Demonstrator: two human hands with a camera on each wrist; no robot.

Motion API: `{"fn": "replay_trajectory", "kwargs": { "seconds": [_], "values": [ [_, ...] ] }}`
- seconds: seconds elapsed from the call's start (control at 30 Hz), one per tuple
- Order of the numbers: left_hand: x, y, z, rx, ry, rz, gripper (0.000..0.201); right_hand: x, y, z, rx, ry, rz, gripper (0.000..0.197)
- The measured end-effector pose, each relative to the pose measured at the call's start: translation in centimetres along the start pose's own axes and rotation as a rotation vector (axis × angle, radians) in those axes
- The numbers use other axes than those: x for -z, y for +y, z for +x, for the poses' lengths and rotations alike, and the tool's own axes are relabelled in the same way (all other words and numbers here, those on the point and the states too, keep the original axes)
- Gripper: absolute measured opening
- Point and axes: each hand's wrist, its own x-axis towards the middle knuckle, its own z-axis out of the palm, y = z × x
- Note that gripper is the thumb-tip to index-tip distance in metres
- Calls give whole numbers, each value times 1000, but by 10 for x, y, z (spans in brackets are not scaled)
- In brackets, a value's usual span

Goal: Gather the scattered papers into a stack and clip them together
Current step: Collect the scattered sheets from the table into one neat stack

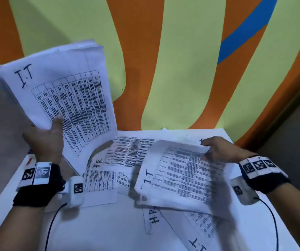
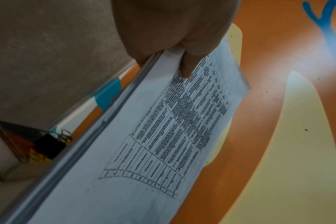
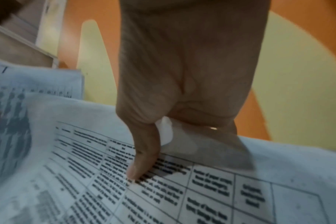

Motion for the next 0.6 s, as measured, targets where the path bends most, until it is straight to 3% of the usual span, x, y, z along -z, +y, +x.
{"fn": "replay_trajectory", "kwargs": {
  "seconds": [0.07,0.27,0.4,0.5,0.6],
  "values": [
    [6,2,6,18,23,3,46,17,-21,27,33,32,44,36],
    [19,4,18,87,51,29,57,-14,-85,133,123,-57,-39,15],
    [29,-4,31,118,76,20,31,-63,-103,194,58,-13,-104,17],
    [36,-10,40,13,80,64,65,-86,-107,217,32,-4,-148,23],
    [37,-10,43,51,106,69,32,-99,-105,229,22,-40,-196,45]
  ]
}}
